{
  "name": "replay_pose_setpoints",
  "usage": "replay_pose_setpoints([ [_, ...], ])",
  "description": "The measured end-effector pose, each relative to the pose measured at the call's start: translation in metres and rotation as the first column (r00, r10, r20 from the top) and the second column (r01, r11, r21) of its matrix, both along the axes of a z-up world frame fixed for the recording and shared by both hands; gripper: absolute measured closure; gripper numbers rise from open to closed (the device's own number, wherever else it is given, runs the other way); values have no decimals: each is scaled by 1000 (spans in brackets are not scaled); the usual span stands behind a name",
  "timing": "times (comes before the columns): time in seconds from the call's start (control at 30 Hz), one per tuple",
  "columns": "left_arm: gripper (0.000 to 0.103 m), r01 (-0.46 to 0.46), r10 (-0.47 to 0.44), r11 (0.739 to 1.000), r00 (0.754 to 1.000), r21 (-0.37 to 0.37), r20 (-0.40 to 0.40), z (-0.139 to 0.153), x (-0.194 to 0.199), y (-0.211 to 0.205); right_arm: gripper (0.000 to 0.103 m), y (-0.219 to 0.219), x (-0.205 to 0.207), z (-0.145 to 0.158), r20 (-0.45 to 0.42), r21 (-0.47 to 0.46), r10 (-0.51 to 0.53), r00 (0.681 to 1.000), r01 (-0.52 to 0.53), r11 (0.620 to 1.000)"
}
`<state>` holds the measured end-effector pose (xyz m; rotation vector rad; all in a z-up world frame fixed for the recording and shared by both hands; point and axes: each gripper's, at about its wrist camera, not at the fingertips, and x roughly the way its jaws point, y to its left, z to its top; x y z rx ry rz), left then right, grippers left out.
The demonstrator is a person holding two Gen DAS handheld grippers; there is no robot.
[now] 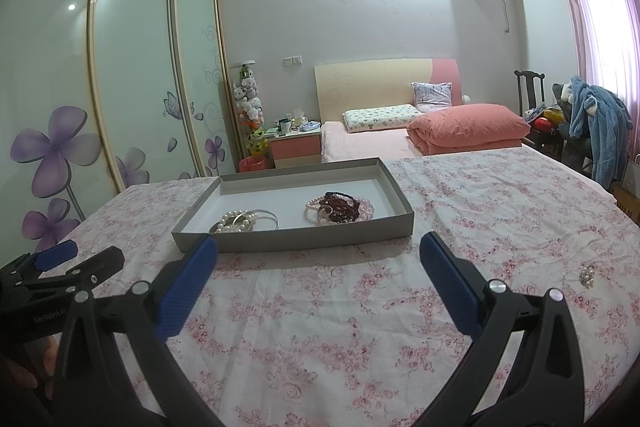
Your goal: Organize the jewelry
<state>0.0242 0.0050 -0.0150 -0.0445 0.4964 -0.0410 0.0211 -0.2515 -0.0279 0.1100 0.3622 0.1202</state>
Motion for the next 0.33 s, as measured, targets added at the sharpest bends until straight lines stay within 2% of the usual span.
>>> replay_pose_setpoints([
  [0.33, 2, -6, 6, 1000, 1000, -5, -6, 2, 1, 1, 4, 0, 0, 0, -1, 1, 0, 1000, 0, 1000],
])
